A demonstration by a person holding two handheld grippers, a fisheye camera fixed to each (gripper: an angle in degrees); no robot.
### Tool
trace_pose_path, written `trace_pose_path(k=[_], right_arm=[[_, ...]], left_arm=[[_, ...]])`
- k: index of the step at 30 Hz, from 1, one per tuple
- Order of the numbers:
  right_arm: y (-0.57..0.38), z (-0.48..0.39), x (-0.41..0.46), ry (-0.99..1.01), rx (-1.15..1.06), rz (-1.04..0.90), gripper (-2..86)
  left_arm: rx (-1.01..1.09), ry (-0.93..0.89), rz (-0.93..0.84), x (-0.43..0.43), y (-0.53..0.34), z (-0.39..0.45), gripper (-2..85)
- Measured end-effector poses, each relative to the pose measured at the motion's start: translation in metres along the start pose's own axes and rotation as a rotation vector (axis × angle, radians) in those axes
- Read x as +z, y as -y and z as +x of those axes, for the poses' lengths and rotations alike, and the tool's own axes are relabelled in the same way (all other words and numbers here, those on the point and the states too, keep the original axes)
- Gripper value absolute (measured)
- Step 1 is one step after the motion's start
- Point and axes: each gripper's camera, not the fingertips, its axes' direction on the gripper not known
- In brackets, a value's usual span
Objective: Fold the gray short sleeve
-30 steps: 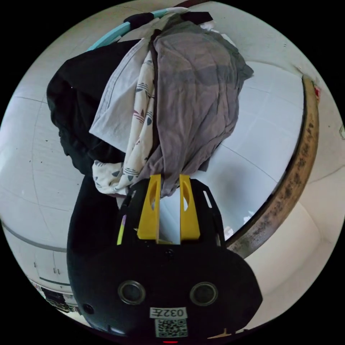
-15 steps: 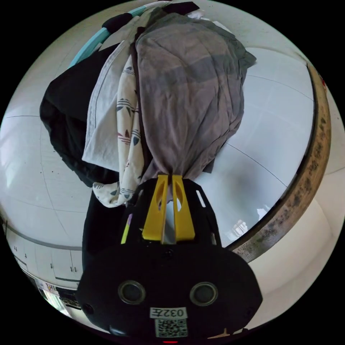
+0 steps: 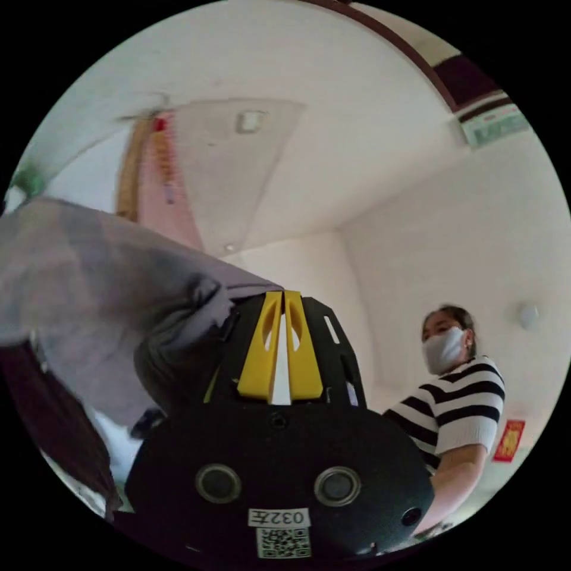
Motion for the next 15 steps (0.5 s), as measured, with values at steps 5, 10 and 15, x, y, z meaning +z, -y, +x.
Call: trace_pose_path(k=[5, 10, 15], right_arm=[[-0.021, 0.021, -0.047, 0.054, -0.022, 0.147, -0.9], [-0.060, 0.029, -0.127, 0.199, -0.182, 0.426, 0.0], [-0.107, 0.010, -0.222, 0.144, -0.369, 0.720, 4.9]], left_arm=[[0.135, -0.288, -0.208, 0.079, 0.028, 0.135, -0.9], [0.145, -0.585, -0.362, 0.155, -0.011, 0.260, -0.9], [0.009, -0.746, -0.455, 0.191, -0.076, 0.316, -0.9]])
